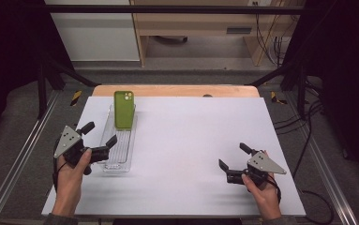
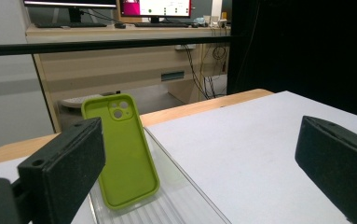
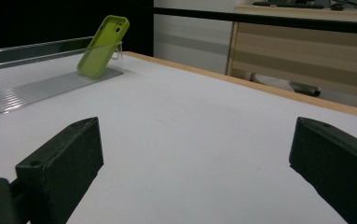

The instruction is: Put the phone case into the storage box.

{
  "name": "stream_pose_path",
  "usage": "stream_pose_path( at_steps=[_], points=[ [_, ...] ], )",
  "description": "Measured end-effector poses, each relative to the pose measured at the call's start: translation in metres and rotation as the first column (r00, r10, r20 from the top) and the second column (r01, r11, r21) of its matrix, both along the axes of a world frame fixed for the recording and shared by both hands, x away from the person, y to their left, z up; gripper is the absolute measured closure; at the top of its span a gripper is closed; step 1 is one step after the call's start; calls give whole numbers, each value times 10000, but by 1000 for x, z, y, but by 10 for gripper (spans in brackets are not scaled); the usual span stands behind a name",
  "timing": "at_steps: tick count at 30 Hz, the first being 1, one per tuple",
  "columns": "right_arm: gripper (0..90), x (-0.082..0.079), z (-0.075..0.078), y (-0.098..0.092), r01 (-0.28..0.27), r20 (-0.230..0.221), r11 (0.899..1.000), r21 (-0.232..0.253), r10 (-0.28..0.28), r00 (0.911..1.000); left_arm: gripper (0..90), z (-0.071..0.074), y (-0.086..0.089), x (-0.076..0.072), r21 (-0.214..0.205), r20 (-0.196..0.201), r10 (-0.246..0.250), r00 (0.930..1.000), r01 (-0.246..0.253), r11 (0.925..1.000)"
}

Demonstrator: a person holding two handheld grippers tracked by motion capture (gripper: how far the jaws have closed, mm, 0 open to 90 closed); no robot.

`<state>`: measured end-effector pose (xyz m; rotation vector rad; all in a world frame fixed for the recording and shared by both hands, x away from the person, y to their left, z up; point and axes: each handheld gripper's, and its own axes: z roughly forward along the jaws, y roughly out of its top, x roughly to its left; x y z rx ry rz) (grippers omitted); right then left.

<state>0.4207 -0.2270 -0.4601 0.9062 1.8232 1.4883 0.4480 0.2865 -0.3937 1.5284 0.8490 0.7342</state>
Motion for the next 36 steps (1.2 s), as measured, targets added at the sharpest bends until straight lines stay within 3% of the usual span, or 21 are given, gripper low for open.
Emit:
stream_pose_path(
  at_steps=[25,36],
  points=[
    [30,0,0,-1,5,12,10000,-6,-5,10000,14,-21,9,-14,0,121,-187,9998,187,9998],
    [30,0,0,-1,0,35,10000,-19,0,10000,14,-28,10,-21,52,436,-329,9985,327,9995]
  ],
)
